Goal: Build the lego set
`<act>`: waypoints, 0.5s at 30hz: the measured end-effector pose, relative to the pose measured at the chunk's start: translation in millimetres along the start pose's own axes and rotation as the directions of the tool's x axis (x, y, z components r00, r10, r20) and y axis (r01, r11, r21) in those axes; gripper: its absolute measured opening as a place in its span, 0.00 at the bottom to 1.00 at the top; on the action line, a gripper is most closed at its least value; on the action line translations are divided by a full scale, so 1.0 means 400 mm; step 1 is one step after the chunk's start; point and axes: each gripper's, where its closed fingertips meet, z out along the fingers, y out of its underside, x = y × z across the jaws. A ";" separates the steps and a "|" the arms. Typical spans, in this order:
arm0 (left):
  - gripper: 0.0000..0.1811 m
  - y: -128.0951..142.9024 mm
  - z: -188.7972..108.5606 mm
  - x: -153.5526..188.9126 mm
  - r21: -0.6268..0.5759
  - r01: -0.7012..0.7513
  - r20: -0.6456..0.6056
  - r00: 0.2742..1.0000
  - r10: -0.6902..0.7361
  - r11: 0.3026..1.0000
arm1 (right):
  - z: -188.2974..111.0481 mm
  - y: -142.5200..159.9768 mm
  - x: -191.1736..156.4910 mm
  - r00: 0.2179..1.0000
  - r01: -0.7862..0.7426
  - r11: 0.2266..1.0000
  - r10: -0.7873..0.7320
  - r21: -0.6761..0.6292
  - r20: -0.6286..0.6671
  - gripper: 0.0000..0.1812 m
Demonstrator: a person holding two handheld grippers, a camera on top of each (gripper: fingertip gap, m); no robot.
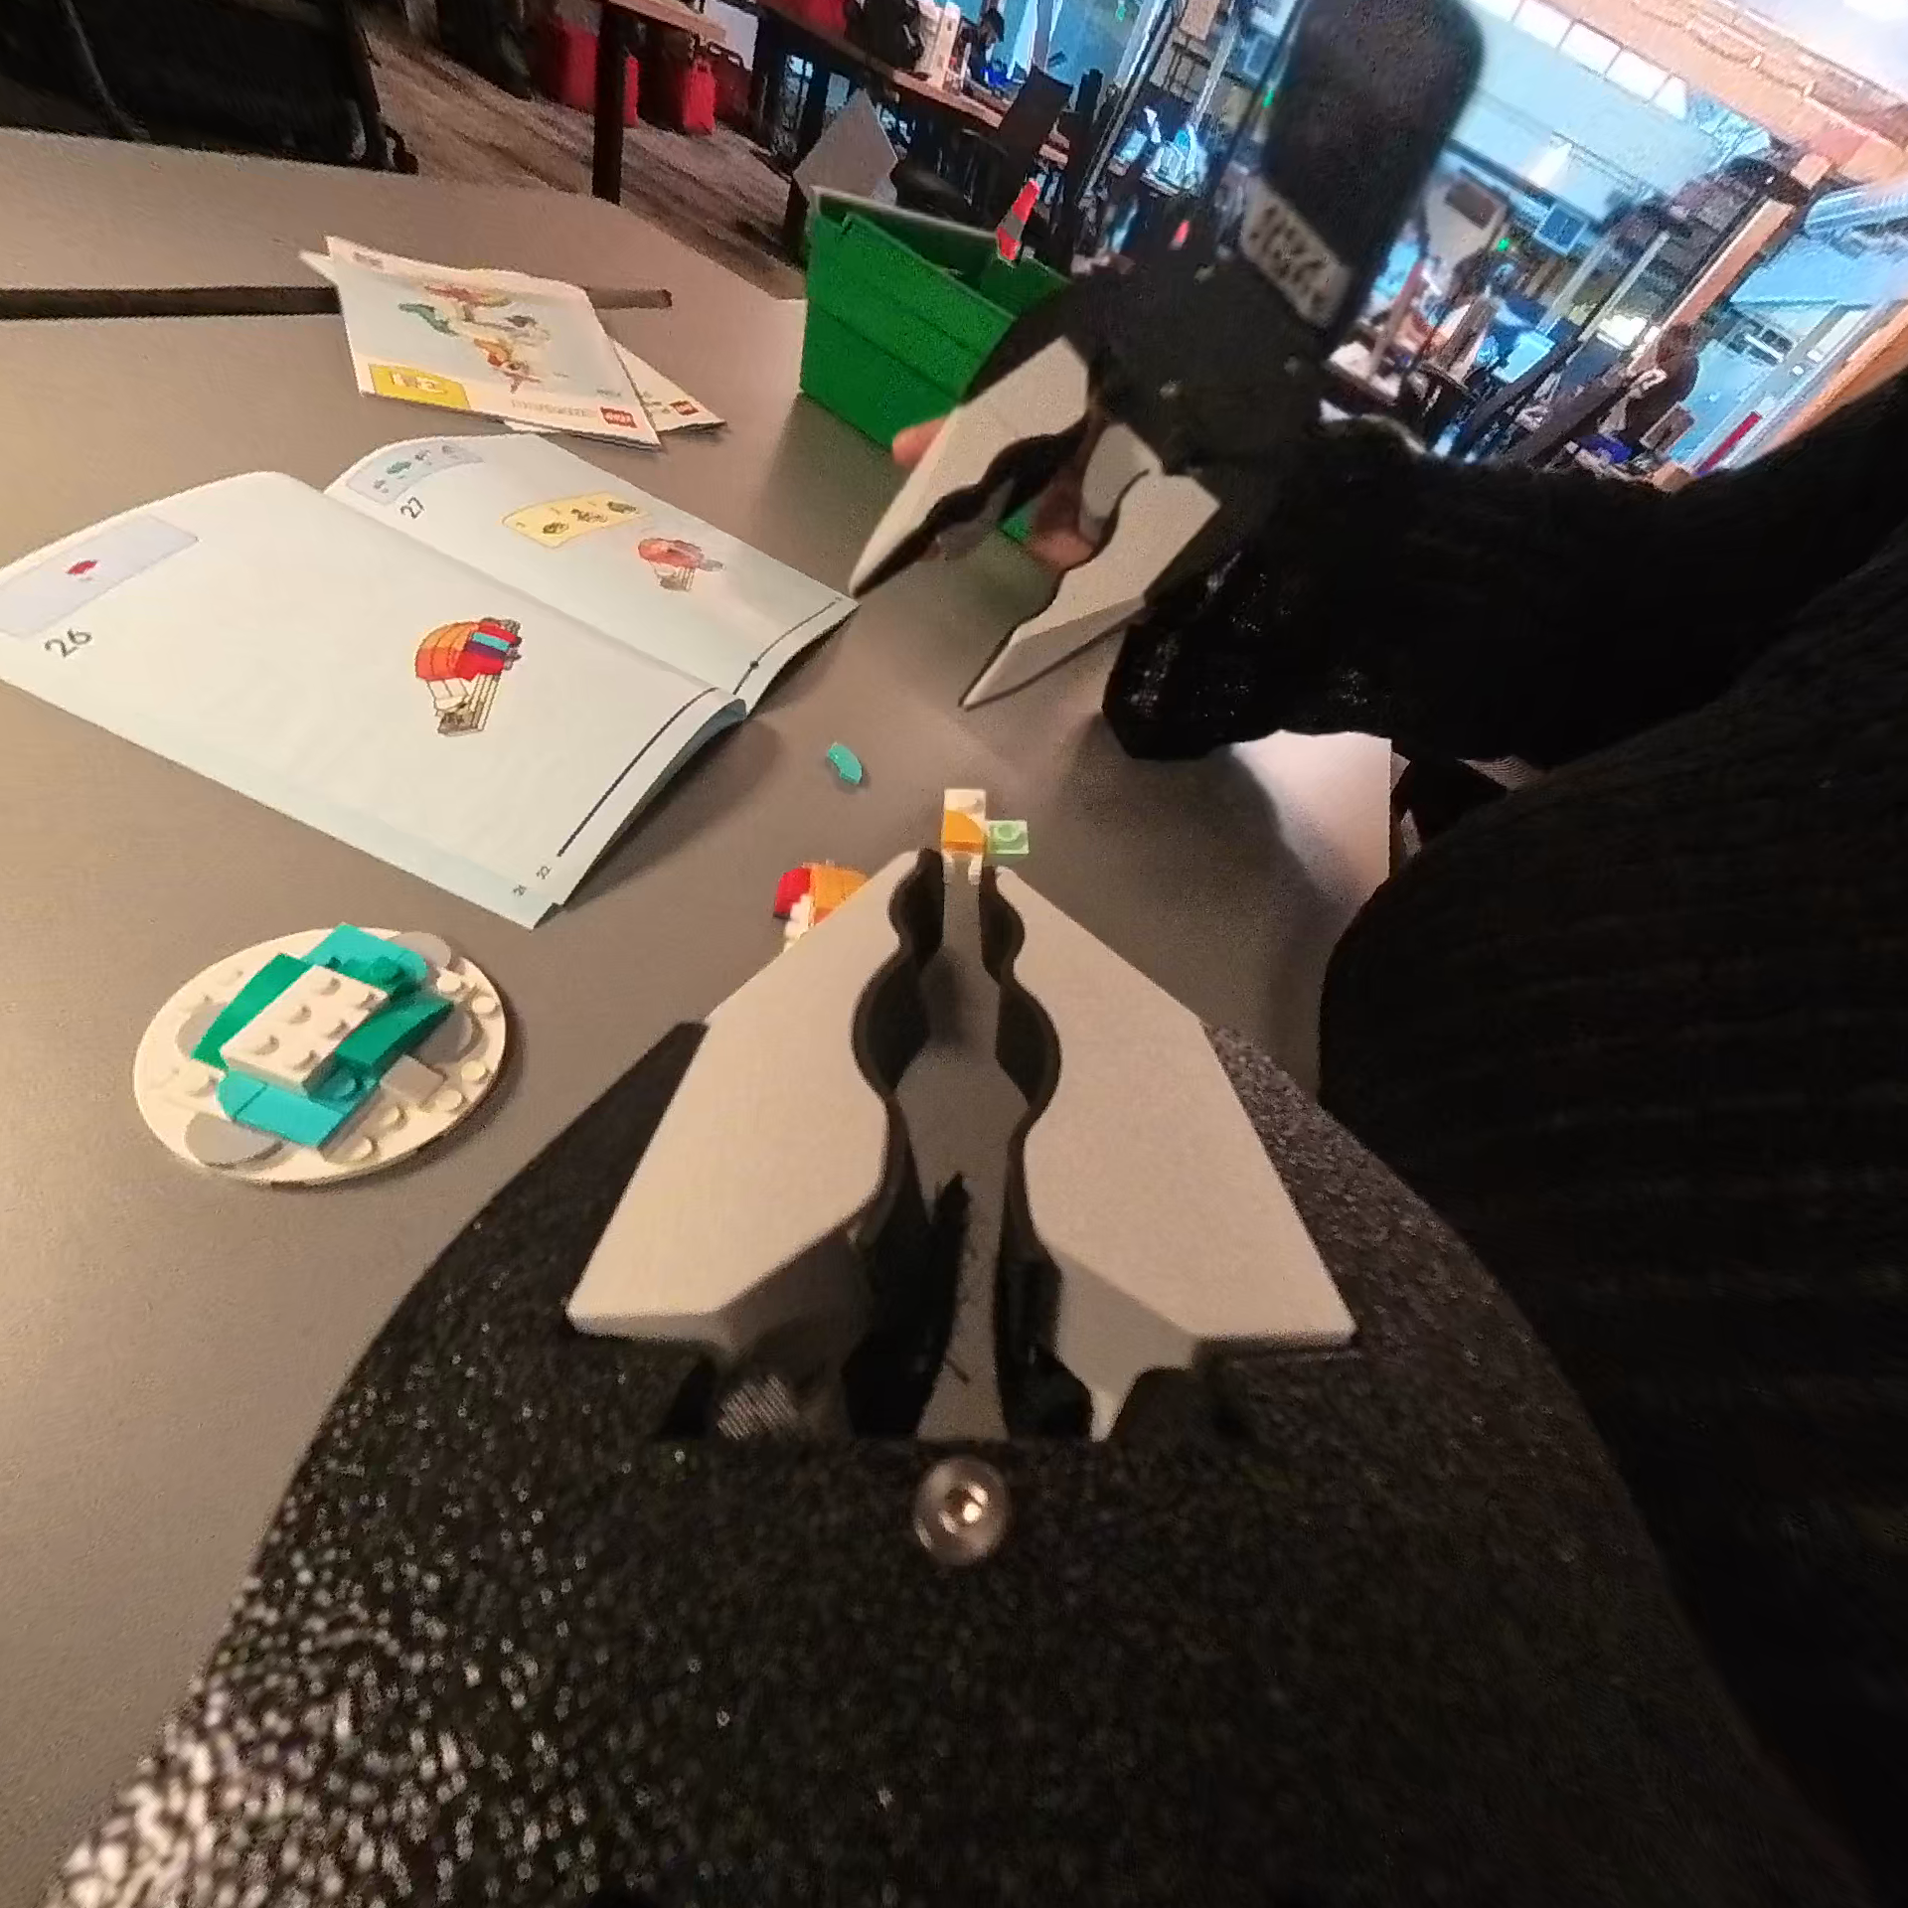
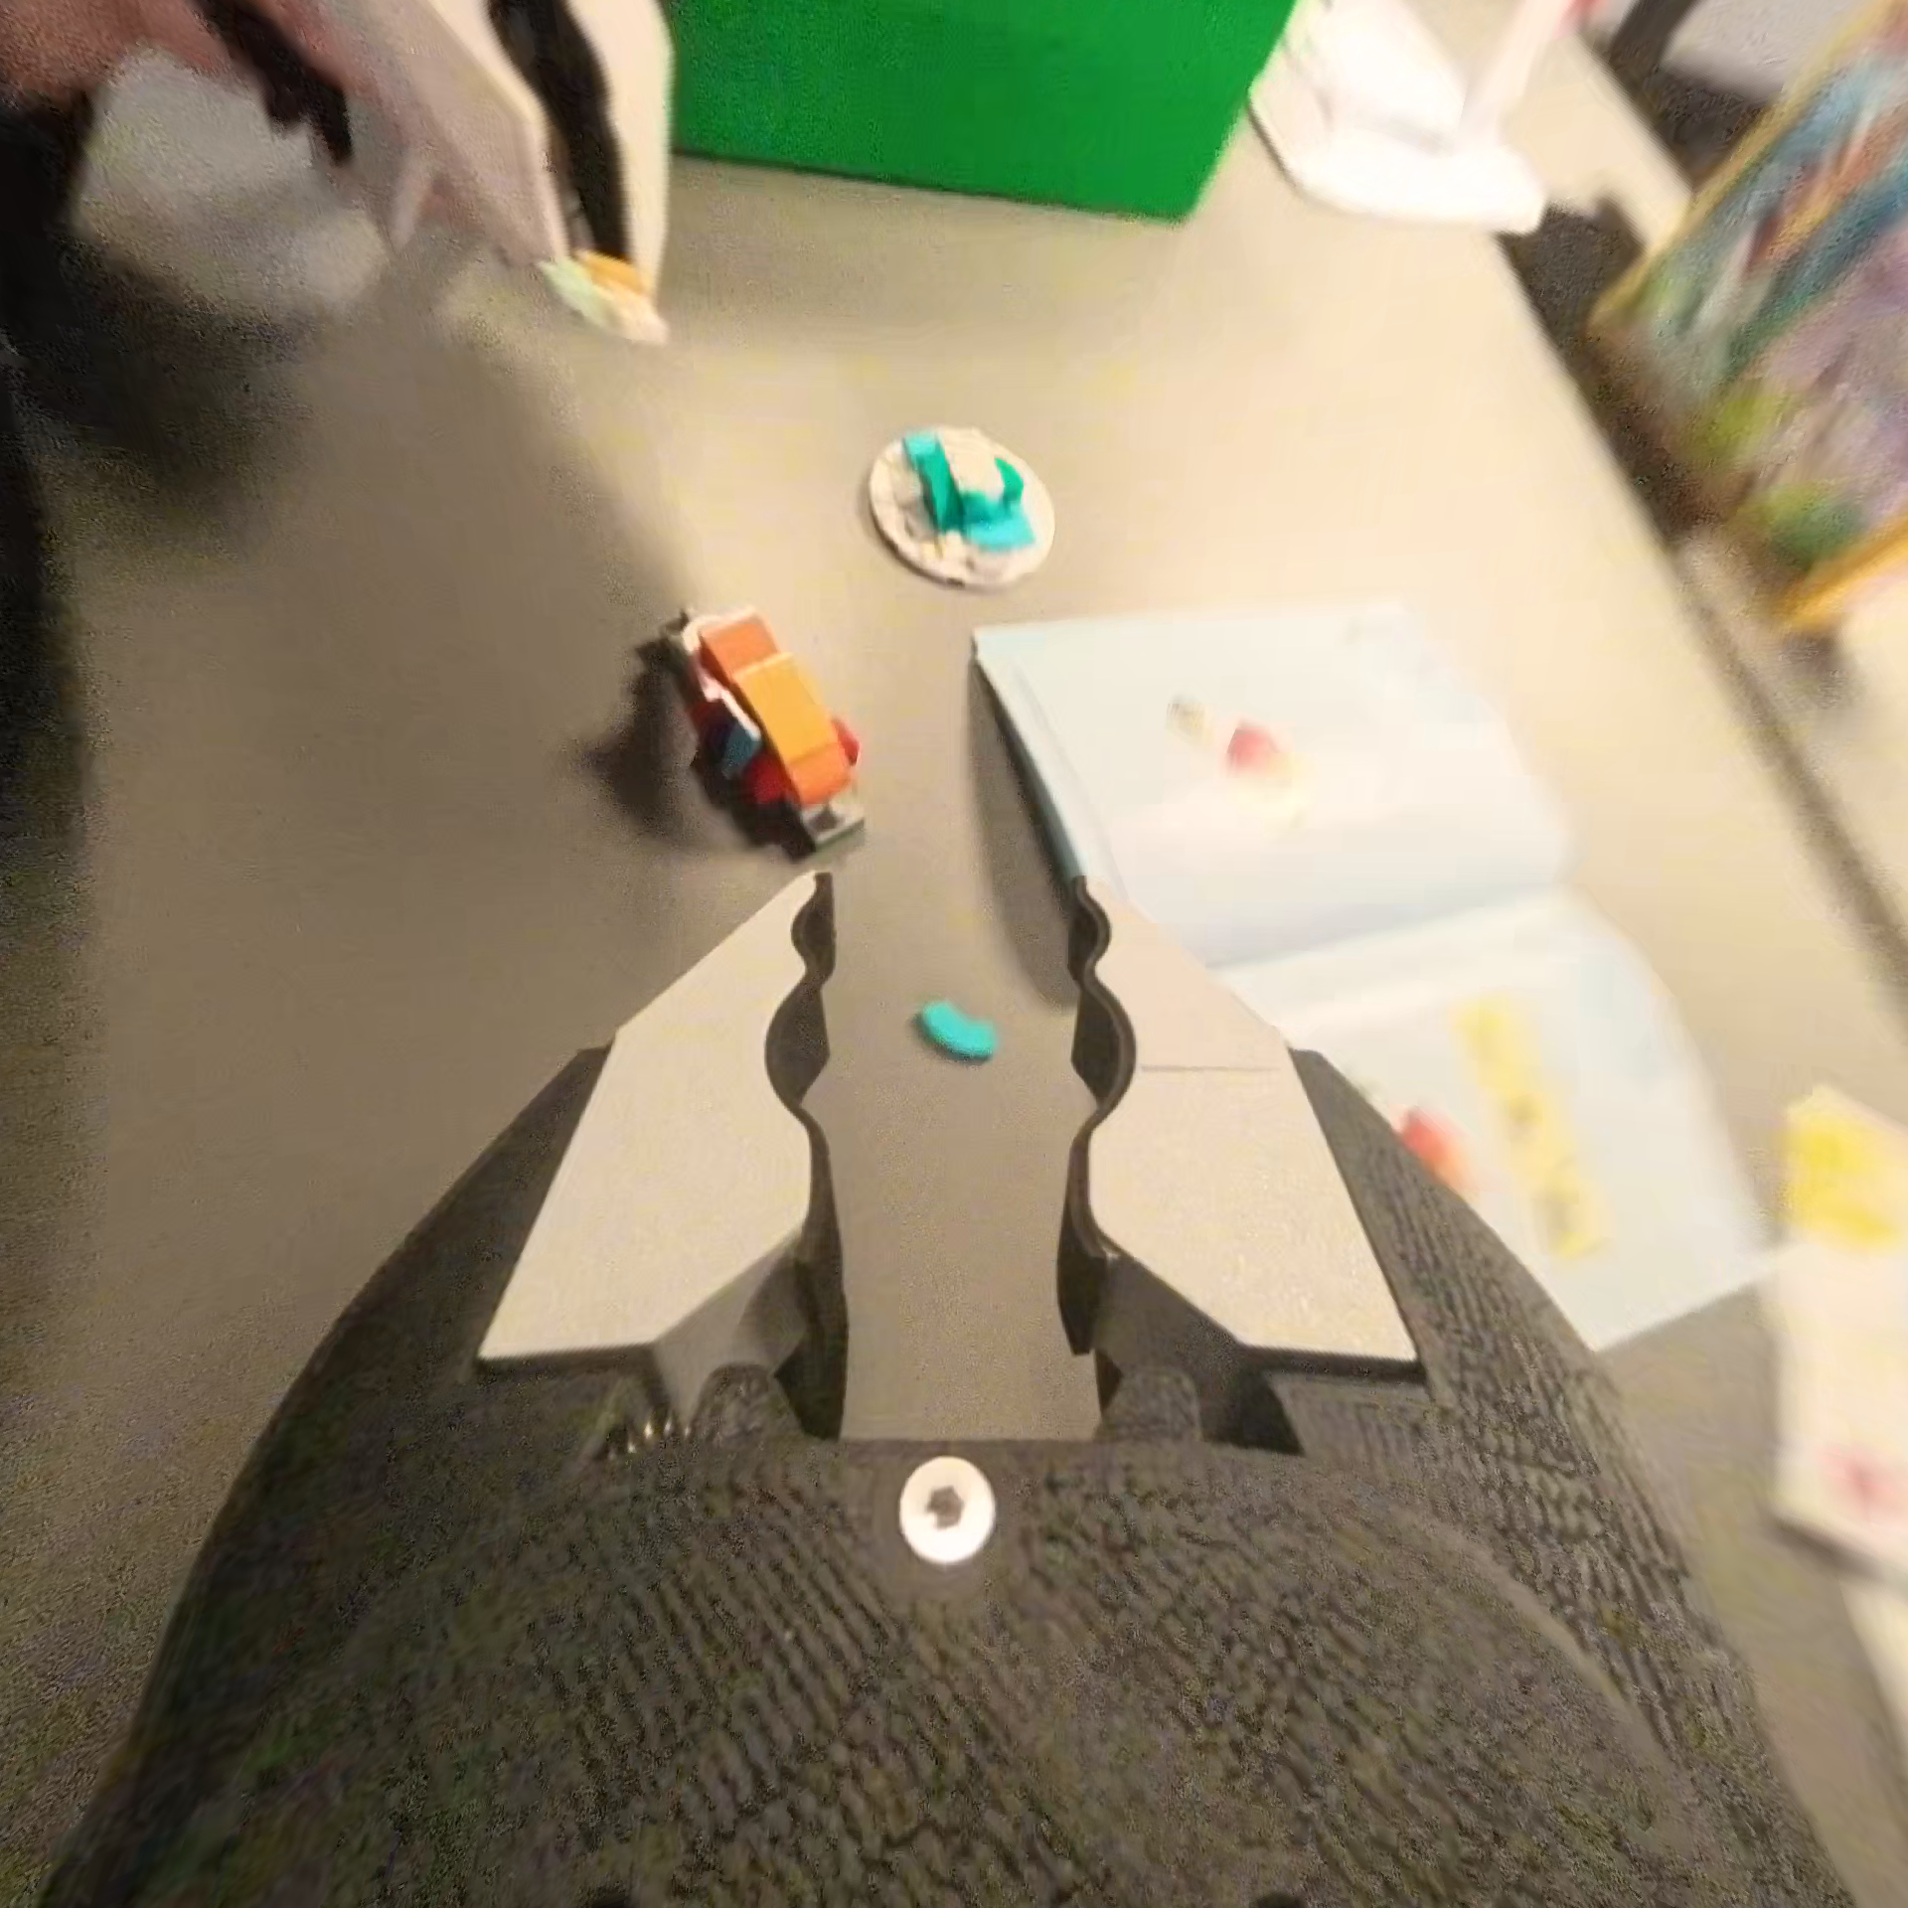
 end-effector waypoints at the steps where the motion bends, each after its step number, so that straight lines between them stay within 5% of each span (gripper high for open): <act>1: 0.02 0.005 0.000 -0.002 -0.002 0.003 -0.001 1.000 -0.003 1.000 | -0.001 0.030 0.004 0.995 -0.095 0.995 0.095 -0.001 0.014 0.23; 4: 0.02 0.014 0.009 -0.006 -0.013 -0.011 0.013 1.000 0.012 1.000 | 0.013 0.116 0.013 0.973 -0.231 0.971 0.231 -0.067 0.004 0.20; 8: 0.02 0.017 0.024 -0.010 -0.042 -0.083 0.061 0.994 0.086 0.996 | 0.044 0.137 0.005 0.935 -0.355 0.933 0.356 -0.063 -0.003 0.20; 15: 0.02 0.013 0.034 -0.028 -0.060 -0.175 0.153 0.971 0.182 0.983 | 0.064 0.140 0.004 0.955 -0.285 0.955 0.277 -0.078 -0.105 0.16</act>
